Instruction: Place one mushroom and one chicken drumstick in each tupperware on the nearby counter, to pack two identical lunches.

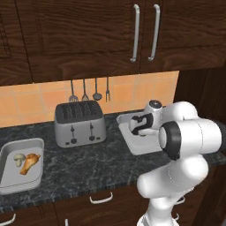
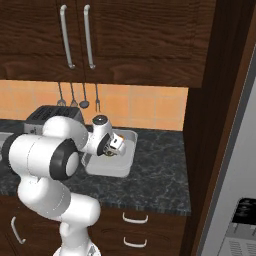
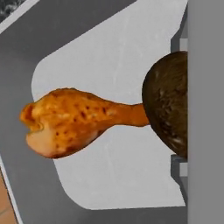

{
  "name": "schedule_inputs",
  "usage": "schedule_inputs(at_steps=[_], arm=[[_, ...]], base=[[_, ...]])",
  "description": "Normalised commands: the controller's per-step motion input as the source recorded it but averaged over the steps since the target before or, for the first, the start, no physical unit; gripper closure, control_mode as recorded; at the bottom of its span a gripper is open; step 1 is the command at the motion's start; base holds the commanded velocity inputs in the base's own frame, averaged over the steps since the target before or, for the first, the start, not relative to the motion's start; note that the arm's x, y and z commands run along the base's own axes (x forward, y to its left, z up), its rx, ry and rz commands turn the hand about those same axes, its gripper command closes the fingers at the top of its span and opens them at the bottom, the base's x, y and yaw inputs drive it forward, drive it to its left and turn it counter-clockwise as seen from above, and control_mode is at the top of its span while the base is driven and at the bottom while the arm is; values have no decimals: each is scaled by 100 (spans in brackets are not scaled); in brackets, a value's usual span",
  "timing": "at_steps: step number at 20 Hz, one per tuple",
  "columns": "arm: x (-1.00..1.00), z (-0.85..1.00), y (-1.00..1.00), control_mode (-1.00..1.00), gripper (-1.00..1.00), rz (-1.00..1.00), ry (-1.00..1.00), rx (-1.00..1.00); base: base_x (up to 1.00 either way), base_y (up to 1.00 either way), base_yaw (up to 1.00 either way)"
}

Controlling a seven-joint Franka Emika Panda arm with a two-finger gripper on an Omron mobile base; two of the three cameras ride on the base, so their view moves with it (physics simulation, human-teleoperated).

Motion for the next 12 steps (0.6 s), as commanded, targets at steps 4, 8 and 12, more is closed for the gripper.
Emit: schedule_inputs(at_steps=[4,8,12], arm=[[7,-63,2,-100,-100,1,19,0],[-1,-8,1,-100,-100,0,2,0],[-33,0,14,-100,-100,0,0,-4]], base=[[0,0,0],[0,0,0],[0,0,0]])
